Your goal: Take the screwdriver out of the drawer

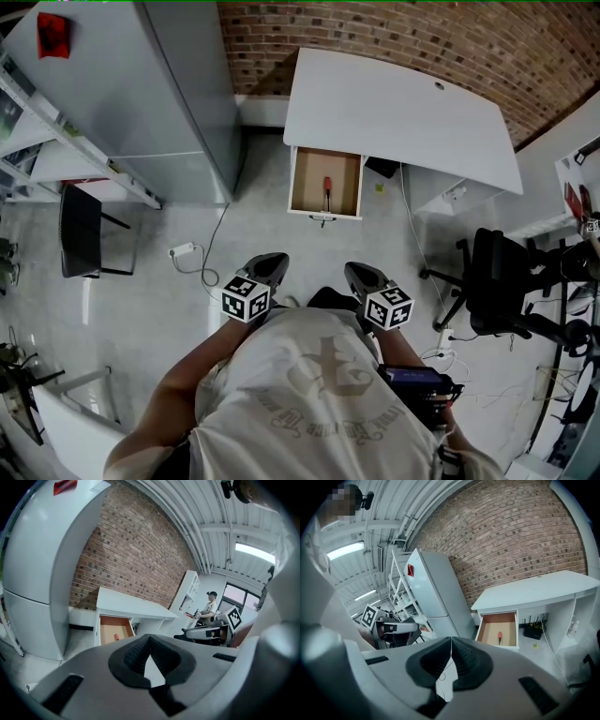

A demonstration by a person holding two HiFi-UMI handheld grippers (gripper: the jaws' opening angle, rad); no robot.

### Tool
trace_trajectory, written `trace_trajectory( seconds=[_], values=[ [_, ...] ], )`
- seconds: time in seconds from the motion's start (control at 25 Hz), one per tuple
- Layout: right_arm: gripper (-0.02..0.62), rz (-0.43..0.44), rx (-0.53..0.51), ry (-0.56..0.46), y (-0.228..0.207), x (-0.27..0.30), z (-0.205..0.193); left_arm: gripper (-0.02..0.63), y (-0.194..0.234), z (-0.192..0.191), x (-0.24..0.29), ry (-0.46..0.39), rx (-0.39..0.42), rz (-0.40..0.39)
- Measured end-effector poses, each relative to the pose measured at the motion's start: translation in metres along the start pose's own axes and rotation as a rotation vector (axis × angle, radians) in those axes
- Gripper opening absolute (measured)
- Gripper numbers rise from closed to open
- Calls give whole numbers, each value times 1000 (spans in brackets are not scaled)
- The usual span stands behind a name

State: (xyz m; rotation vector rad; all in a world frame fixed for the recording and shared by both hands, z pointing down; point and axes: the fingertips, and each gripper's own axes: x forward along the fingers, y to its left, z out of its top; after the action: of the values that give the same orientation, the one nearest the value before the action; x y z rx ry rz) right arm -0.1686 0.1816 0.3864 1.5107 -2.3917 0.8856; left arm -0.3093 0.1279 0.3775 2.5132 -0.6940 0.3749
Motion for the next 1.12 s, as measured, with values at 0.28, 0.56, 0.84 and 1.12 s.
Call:
trace_trajectory(
  seconds=[0.28,0.56,0.84,1.12],
  values=[
    [23,-27,40,4,-14,1,-8,20,10,-3,11,25,-16,3],
    [23,-50,67,-5,-33,22,8,20,25,11,33,60,-4,-28],
    [23,-89,86,-25,-74,23,35,20,20,35,80,91,24,-80],
    [23,-98,90,-29,-101,34,61,20,29,66,113,105,35,-105]
  ],
)
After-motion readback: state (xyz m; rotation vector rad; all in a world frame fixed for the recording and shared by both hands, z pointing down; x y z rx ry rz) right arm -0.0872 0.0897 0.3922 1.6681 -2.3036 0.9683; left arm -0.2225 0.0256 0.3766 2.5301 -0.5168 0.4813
